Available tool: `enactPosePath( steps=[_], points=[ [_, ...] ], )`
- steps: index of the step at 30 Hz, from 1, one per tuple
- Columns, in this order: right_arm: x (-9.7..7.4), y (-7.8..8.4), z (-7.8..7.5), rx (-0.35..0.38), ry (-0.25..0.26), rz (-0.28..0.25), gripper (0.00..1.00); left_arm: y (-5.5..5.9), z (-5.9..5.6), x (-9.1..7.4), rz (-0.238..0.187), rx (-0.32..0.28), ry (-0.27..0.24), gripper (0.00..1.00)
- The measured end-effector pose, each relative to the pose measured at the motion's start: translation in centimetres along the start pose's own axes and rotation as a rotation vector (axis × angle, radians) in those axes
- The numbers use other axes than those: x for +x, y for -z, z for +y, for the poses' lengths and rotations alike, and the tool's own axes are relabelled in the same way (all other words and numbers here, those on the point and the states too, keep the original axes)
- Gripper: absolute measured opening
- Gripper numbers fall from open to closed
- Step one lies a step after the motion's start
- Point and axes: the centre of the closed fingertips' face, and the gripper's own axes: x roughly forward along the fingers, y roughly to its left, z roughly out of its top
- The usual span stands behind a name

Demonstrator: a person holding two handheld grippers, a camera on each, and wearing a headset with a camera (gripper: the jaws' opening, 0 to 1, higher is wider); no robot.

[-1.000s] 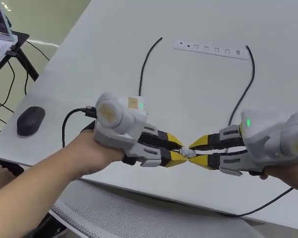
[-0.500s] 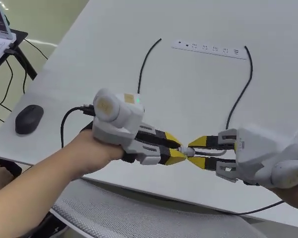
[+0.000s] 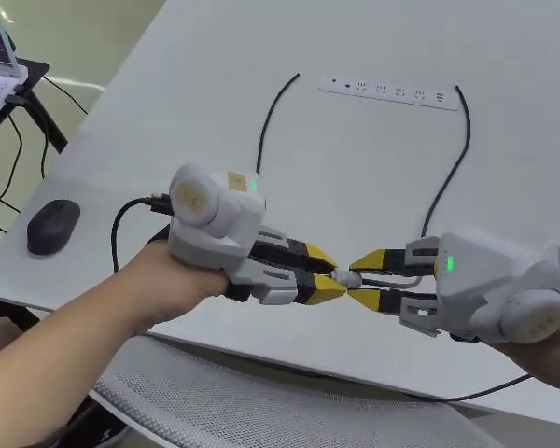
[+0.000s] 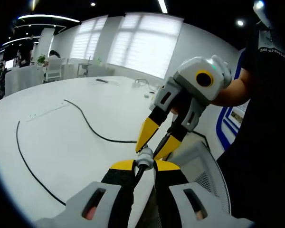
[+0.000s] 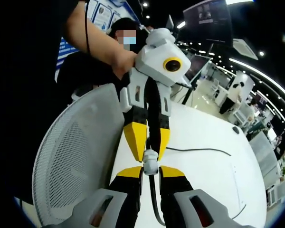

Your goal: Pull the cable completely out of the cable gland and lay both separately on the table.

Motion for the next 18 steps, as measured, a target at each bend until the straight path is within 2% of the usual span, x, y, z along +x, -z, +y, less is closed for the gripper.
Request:
enactPosePath(
  steps=[1,2,4,7,11,14,18],
  points=[
    [0.0,-0.1,-0.1,0.013,0.003,-0.002,0.09,-0.2,0.1,-0.1,-0.007,0.006,-0.005,0.15],
    [-0.1,-0.1,-0.3,0.083,0.013,-0.006,0.11,-0.2,0.2,-0.1,-0.009,0.012,-0.007,0.15],
    [-0.5,-0.3,-0.8,0.106,0.038,-0.026,0.15,-0.3,0.2,-0.2,-0.004,0.033,-0.011,0.15],
    [-0.9,0.1,-1.0,0.160,0.061,-0.019,0.19,-0.3,0.2,-0.3,-0.005,0.060,-0.020,0.15],
    [-0.9,1.5,-0.9,0.196,0.079,0.019,0.14,-0.5,0.2,-0.4,0.001,0.092,-0.033,0.15],
    [-1.0,1.9,-0.9,0.208,0.096,0.031,0.14,-0.7,0.2,-0.6,-0.006,0.120,-0.038,0.15],
    [-1.1,2.1,-1.2,0.236,0.135,0.042,0.09,-0.8,0.5,-0.6,-0.006,0.158,-0.042,0.15]
  ],
)
